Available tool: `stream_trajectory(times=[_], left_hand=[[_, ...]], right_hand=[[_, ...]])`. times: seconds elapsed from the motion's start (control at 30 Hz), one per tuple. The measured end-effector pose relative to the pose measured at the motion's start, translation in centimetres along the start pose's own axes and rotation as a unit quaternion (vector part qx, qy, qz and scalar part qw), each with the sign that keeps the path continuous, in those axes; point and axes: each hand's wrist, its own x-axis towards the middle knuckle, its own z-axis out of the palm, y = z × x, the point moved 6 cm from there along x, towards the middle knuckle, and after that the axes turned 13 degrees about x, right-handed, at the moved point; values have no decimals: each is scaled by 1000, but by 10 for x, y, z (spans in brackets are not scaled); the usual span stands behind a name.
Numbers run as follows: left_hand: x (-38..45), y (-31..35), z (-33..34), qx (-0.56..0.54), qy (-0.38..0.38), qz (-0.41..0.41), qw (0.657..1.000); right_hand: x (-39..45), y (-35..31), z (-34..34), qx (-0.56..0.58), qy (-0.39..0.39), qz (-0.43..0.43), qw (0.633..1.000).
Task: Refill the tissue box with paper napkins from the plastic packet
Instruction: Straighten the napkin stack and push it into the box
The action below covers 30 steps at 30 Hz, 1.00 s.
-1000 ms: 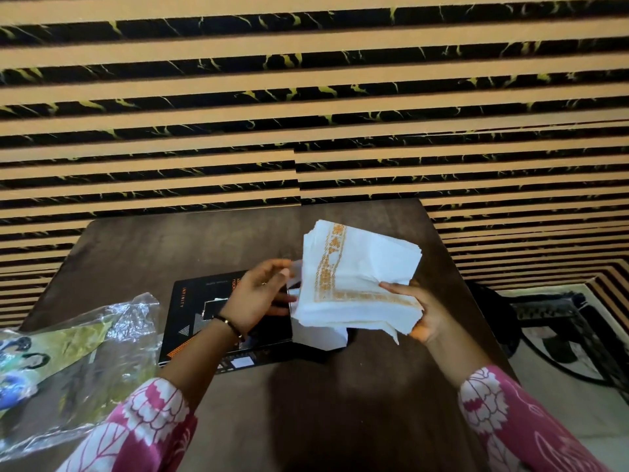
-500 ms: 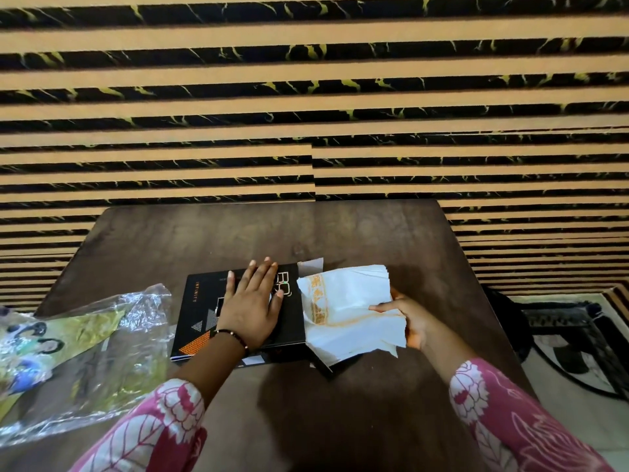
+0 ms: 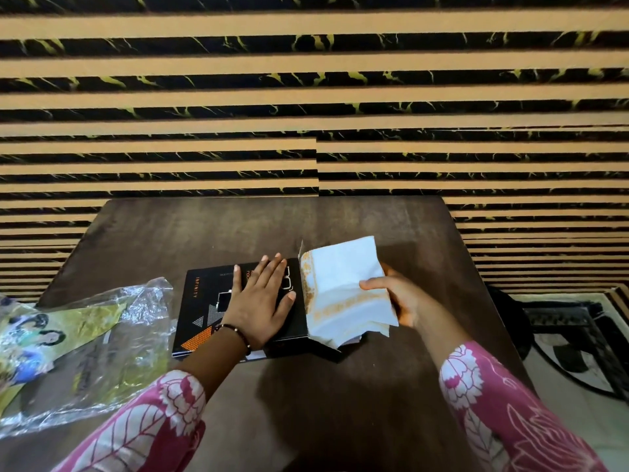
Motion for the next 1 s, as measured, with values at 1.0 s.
stream_trajectory(times=[1.0], left_hand=[[-1,0,-2,-9,0,10,1000]], right_hand=[[13,26,0,-101,136,-3,986]])
